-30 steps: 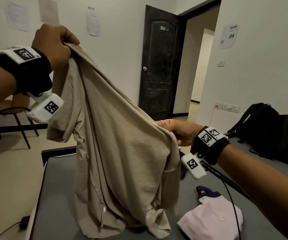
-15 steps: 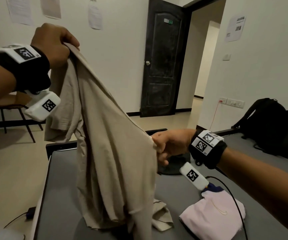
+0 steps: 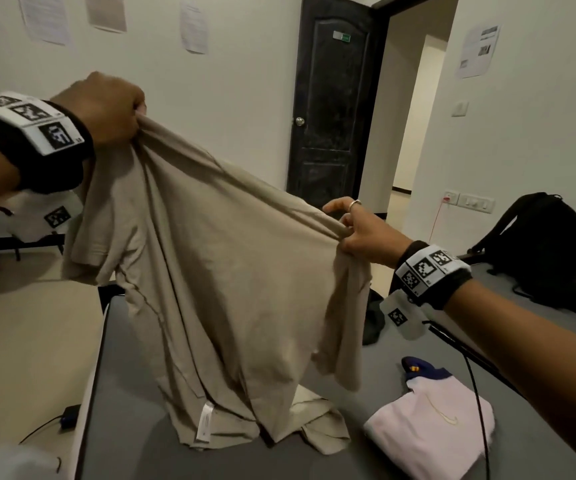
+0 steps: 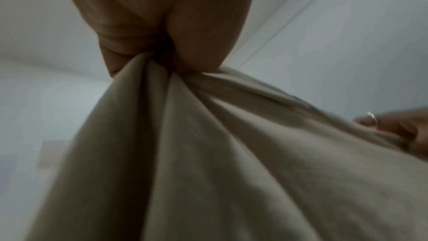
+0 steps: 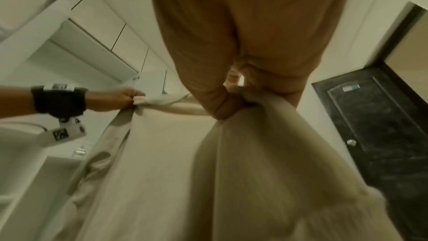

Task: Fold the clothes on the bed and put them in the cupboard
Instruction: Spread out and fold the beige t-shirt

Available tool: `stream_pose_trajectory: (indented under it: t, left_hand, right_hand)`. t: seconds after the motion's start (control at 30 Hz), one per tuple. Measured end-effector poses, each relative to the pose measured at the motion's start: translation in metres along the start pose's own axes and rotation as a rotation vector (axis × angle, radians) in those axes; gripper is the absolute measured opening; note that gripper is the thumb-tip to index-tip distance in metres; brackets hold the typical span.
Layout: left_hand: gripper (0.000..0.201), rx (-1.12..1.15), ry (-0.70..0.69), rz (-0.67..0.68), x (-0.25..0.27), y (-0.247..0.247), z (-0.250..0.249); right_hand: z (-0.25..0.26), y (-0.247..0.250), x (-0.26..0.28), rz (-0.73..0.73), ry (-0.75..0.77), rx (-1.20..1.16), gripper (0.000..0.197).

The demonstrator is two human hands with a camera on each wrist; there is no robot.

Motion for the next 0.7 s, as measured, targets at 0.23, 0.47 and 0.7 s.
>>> stream_pose_trajectory:
  t: [0.23, 0.47, 0.7]
  left_hand:
    - [0.01, -0.243, -0.136, -0.069, 0.013, -0.001, -0.01]
    - [0.015, -0.263, -0.043, -0.024, 0.008, -0.006, 0.013]
    - [0.045, -0.04, 0.038, 0.156, 0.01, -0.018, 0.03]
  right_hand:
    - [-0.032, -0.033, 0.007, 0.205, -0.215, -0.04, 0.024]
    - [-0.045, -0.052, 0.003, 0.266, -0.223, -0.251, 0.027]
    - [-0.037, -0.003, -0.008, -0.026, 0.025, 0.015, 0.016]
Point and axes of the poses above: each hand's wrist, its own x-axis away from the middle knuckle, its own y-axis out of the back of the hand, z = x × y, the point moved 8 cm from there along -x, towards the middle knuckle, and after that the axes turned 3 degrees about z, right-handed, at the moved point
